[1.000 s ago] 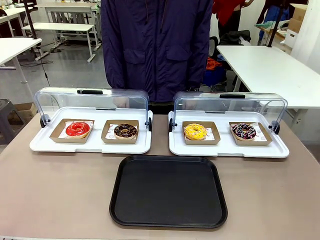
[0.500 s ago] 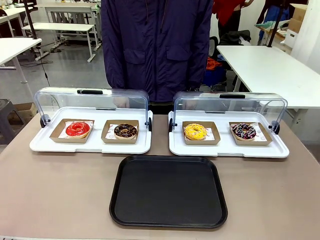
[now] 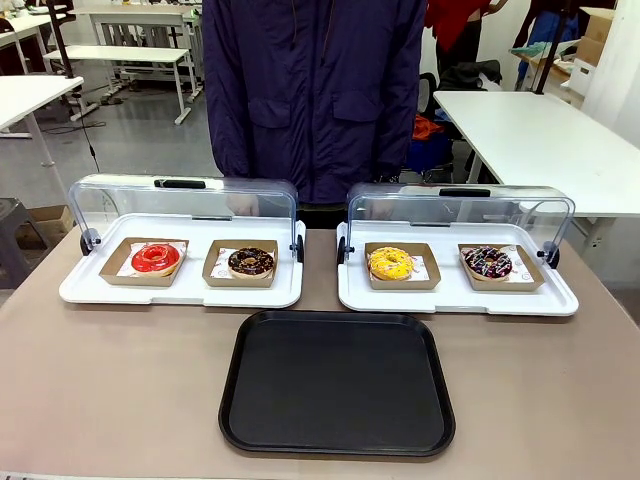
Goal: Move the first donut from the left to the tray.
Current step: Pick up the Paper togo box containing the Donut indicated by the person and place it on the Handle tray.
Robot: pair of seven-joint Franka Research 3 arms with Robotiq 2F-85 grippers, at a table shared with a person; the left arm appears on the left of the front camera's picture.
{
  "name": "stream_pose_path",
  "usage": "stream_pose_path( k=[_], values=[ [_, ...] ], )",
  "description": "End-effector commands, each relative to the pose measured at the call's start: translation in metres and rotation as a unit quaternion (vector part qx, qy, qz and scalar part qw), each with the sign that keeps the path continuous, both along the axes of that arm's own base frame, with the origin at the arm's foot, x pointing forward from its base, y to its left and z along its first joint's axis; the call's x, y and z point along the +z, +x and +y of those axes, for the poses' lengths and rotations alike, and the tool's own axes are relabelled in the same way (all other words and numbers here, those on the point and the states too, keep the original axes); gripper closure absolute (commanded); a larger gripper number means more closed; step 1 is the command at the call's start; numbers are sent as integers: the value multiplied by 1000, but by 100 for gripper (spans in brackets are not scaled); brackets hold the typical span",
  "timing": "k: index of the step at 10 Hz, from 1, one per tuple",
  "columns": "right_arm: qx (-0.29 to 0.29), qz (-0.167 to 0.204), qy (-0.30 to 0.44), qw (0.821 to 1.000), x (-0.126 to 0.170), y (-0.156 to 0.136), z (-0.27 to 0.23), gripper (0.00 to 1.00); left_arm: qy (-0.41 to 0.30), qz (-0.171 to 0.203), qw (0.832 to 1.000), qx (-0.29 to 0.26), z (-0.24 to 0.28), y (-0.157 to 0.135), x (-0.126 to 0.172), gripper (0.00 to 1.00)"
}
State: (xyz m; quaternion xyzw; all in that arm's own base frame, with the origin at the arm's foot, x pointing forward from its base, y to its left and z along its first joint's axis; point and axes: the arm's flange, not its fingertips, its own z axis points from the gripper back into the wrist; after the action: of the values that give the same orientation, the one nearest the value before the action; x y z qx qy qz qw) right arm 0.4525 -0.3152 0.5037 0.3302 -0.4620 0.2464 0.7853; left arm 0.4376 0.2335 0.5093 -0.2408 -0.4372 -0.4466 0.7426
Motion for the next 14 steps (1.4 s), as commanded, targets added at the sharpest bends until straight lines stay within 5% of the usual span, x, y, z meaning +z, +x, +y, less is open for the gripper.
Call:
stream_pose_path(
  k=[1,14],
  values=[
    [0,-2,-1,1000,2,0,1,0,-1,0,1000,-1,0,0,0,0],
    [0,-2,-1,1000,2,0,1,0,-1,0,1000,-1,0,0,0,0]
  ],
)
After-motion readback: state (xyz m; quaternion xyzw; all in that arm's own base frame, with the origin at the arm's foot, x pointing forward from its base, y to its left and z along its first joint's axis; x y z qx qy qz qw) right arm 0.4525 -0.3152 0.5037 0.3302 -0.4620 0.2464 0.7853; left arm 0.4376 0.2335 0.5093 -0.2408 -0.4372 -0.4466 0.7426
